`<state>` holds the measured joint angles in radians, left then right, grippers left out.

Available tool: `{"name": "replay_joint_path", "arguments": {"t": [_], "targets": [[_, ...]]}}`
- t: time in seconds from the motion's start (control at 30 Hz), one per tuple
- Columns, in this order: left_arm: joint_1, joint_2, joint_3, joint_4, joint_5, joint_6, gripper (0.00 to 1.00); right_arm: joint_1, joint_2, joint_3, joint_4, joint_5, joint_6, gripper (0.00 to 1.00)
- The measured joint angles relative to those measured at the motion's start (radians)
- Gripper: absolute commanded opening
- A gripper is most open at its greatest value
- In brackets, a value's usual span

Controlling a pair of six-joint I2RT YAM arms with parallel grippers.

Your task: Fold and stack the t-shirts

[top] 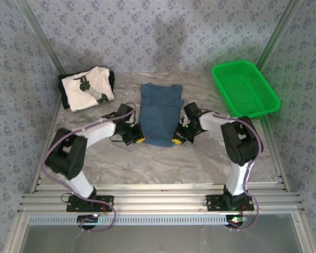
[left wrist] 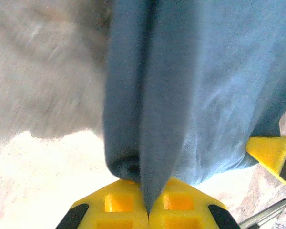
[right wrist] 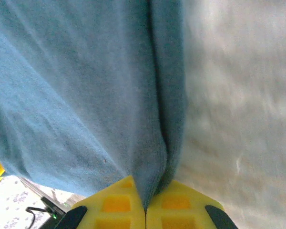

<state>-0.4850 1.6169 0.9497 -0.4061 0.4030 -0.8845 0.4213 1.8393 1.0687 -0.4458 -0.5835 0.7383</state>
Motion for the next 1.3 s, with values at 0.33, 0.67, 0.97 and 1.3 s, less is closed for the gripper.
{"name": "replay_joint_path", "arguments": {"t": [0.33, 0.67, 0.97, 1.3], "targets": [[-0.202, -0.457, -0.286, -0.138, -0.088, -0.163, 0.00, 0.246, -0.410, -0.290, -0.068, 0.044, 0.208, 0.00], [-0.221, -0.576, -0.216, -0.249, -0.104, -0.251, 0.00, 0.310, -0.575, -0.208, -0.209, 0.100, 0.325, 0.00], [-0.054, -0.423, 0.080, -0.272, -0.044, -0.175, 0.00, 0.195, -0.459, 0.088, -0.323, 0.106, 0.253, 0.00], [0.076, -0.166, 0.304, -0.272, 0.055, -0.050, 0.00, 0.031, -0.225, 0.350, -0.395, 0.071, 0.105, 0.00]]}}
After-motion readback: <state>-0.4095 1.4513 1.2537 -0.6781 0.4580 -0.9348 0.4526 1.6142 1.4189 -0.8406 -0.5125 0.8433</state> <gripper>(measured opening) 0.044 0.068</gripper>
